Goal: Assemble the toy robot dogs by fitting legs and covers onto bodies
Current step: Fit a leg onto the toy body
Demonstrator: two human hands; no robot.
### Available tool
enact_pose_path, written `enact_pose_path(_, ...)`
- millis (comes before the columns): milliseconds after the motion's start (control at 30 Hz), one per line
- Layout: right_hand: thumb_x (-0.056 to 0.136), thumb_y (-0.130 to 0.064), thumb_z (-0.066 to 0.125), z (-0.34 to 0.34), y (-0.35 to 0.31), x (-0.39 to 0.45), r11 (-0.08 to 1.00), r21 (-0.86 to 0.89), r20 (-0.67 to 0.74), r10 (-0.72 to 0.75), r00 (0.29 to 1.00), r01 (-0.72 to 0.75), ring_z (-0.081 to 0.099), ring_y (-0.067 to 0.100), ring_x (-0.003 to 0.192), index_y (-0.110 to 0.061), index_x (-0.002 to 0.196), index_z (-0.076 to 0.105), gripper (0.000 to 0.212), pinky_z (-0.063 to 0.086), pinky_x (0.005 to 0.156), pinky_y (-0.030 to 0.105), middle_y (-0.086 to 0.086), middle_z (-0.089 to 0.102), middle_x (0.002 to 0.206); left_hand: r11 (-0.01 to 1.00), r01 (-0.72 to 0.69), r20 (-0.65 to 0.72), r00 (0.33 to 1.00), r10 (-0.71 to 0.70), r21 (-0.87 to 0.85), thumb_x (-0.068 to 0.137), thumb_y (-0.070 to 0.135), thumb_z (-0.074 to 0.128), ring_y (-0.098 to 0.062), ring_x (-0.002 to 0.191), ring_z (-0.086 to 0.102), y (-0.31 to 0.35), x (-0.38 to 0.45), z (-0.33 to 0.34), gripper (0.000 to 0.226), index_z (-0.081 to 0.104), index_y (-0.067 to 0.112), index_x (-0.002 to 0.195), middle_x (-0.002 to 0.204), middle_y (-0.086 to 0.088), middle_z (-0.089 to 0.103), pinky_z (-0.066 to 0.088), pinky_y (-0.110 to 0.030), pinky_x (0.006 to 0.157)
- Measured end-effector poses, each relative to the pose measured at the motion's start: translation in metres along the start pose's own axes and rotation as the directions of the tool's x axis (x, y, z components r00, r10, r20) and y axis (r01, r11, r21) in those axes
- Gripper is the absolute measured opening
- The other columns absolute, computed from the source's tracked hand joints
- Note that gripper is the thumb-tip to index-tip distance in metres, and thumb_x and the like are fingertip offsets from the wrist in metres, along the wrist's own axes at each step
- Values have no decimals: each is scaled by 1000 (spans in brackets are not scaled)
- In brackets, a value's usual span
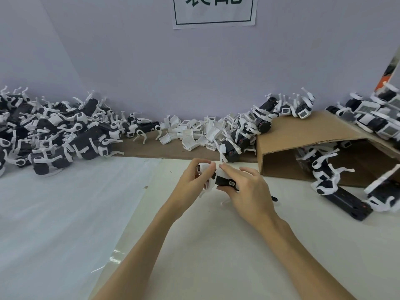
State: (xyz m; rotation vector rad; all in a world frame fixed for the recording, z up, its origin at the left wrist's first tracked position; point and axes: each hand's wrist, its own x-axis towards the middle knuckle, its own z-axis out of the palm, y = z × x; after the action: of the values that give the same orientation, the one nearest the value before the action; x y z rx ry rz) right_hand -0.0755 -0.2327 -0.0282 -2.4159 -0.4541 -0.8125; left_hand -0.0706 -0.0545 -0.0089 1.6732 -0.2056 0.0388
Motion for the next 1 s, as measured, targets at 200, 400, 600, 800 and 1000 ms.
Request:
enact_pose_path(200,84,-16,86,0,-3,-4,993,90,72,-78,994,71,59,24,128,-19,149,55,72,47,106,34,-1,62,145,999,-39,-7,999,39,28,97,58,64,-26,90,69,0,-3,3,35,67,27,112,81,6,71,55,-56,95)
enact_pose_path(400,87,-24,83,-4,-4,2,1000,8,61,0,998,0,59,28,122,-22,135,66,52,51,99,38,-4,74,119,998,-50,-22,998,51,41,92,60,67,-28,91,70,1,-3,5,33,70,32,108,94,2,75,56,-42,80)
enact_pose_path(600,101,-37,66,-19,1,2,760,549,426,104,899,-348,62,4,121,-43,147,49,50,53,97,25,-28,61,131,995,-91,-41,995,93,51,94,31,72,-13,83,68,2,-1,-4,15,72,34,109,95,3,75,52,-27,68)
enact_pose_path(800,102,-28,65,-34,20,5,666,561,629,44,776,-492,70,22,110,-23,125,67,23,53,99,39,3,74,116,973,-208,146,971,192,105,89,18,54,-14,102,66,0,-6,-14,39,67,26,125,120,13,68,47,-19,74)
enact_pose_path(1000,90,-32,80,-23,10,1,855,487,313,20,950,-179,64,6,109,-38,122,59,39,52,93,21,-20,67,111,958,-157,-48,984,174,240,99,49,71,-16,116,63,-4,1,-9,25,67,38,121,115,12,72,53,-33,99)
